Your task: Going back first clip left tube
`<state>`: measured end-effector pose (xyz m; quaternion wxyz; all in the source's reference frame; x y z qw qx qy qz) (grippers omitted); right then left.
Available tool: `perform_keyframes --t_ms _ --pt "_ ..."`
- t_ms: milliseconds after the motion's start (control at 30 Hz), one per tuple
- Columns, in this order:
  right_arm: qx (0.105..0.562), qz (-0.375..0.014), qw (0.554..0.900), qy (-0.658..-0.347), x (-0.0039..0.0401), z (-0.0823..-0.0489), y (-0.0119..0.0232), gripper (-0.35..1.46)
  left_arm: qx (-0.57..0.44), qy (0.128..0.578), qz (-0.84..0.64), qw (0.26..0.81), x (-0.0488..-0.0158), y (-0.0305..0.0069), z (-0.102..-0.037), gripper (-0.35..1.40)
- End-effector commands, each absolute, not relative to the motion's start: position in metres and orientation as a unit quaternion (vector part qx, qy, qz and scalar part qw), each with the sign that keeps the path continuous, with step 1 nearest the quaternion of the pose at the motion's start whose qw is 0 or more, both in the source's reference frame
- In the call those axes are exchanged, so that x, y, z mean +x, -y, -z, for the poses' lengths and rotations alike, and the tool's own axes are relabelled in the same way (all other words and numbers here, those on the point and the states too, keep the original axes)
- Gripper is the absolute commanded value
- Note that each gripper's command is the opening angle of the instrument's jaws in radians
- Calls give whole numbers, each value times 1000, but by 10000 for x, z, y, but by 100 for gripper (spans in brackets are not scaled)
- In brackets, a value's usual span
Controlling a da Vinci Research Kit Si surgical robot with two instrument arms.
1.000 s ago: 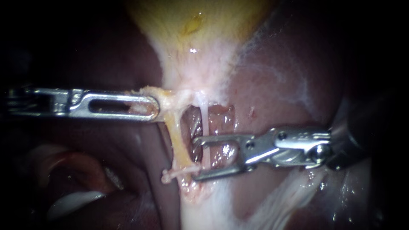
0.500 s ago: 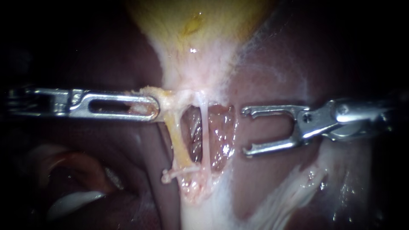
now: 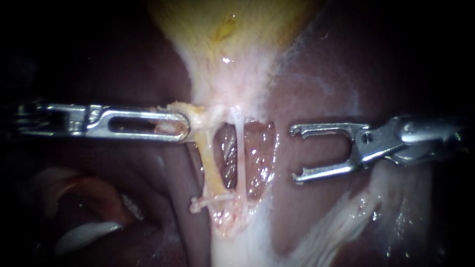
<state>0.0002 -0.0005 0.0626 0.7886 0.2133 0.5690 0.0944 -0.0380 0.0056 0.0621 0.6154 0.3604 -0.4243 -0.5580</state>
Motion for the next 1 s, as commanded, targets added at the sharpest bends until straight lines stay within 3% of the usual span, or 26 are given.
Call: perform_keyframes --t_ms 33,567,1000 --pt "214 -94 788 -569 3 -626 6 50 359 424 559 615 -382 -57 -623 -35" --pt "216 -93 787 -570 9 -624 8 50 358 426 557 616 -418 -63 -659 -35" --pt "216 -93 787 -570 10 -624 8 50 359 425 556 618 -419 -63 -662 -35"
